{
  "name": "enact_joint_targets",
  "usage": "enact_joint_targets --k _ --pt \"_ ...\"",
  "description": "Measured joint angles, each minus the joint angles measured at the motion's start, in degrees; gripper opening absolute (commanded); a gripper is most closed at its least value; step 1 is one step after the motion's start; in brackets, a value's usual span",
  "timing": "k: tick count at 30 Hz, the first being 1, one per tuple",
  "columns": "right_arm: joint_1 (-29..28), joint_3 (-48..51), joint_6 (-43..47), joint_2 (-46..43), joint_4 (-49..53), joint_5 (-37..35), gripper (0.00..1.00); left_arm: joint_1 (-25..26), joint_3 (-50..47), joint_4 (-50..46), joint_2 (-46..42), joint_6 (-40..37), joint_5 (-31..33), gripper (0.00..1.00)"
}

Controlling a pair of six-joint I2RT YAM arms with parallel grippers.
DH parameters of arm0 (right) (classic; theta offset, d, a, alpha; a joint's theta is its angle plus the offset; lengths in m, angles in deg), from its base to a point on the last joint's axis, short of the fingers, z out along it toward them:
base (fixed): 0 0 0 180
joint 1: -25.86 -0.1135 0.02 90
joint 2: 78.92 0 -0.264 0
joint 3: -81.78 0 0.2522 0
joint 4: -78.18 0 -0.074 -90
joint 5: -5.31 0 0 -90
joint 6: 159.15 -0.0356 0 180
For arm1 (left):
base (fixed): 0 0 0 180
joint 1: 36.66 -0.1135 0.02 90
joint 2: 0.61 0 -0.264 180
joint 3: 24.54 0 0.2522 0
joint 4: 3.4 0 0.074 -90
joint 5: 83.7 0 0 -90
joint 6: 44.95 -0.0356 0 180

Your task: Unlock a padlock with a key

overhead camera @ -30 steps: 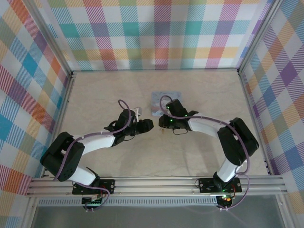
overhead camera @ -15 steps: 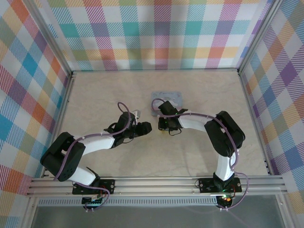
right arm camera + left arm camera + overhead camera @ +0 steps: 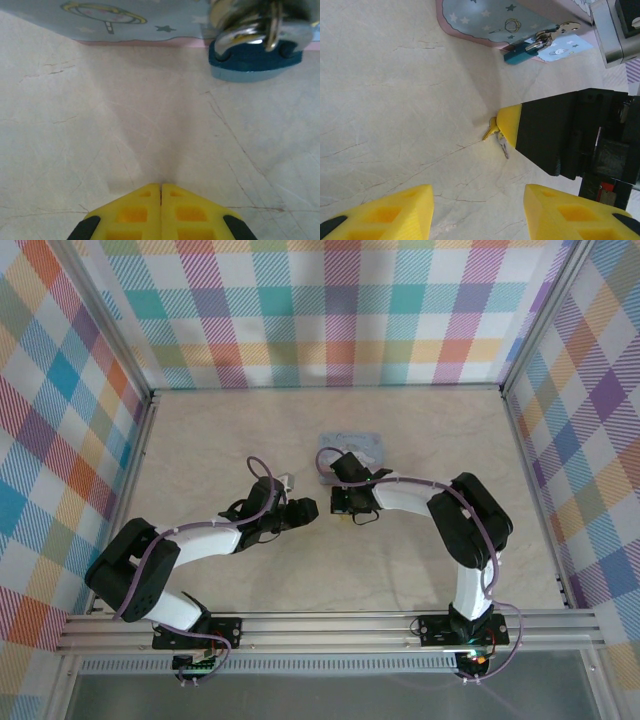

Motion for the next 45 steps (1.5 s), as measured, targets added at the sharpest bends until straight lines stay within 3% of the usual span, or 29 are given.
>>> enact_joint_targets --k 13,24,29,35,45 --pt "0.13 13.77 -2.89 -22.01 -10.14 4.33 0.00 -1.86 -0.83 0.07 -8.94 0.33 0.13 0.58" --pt "0.13 24.44 -2.82 -39.78 -19.63 4.57 0.00 -2.01 -0.83 6.16 -15.54 2.01 -6.88 0.51" --pt "0.11 26.10 -2.78 -41.99 -24.20 6.29 0.00 -2.01 1.09 9.57 -10.14 7.04 -12.98 0.48" --pt "-0.35 26.69 -2.36 -42.29 -27.08 7.06 0.00 -1.99 1.68 20.39 -0.24 16.83 -18.73 0.56" --pt "-1.07 26.91 -1.09 -42.53 -28.22 6.64 0.00 -1.99 1.70 28.94 0.57 22.03 -20.70 0.60"
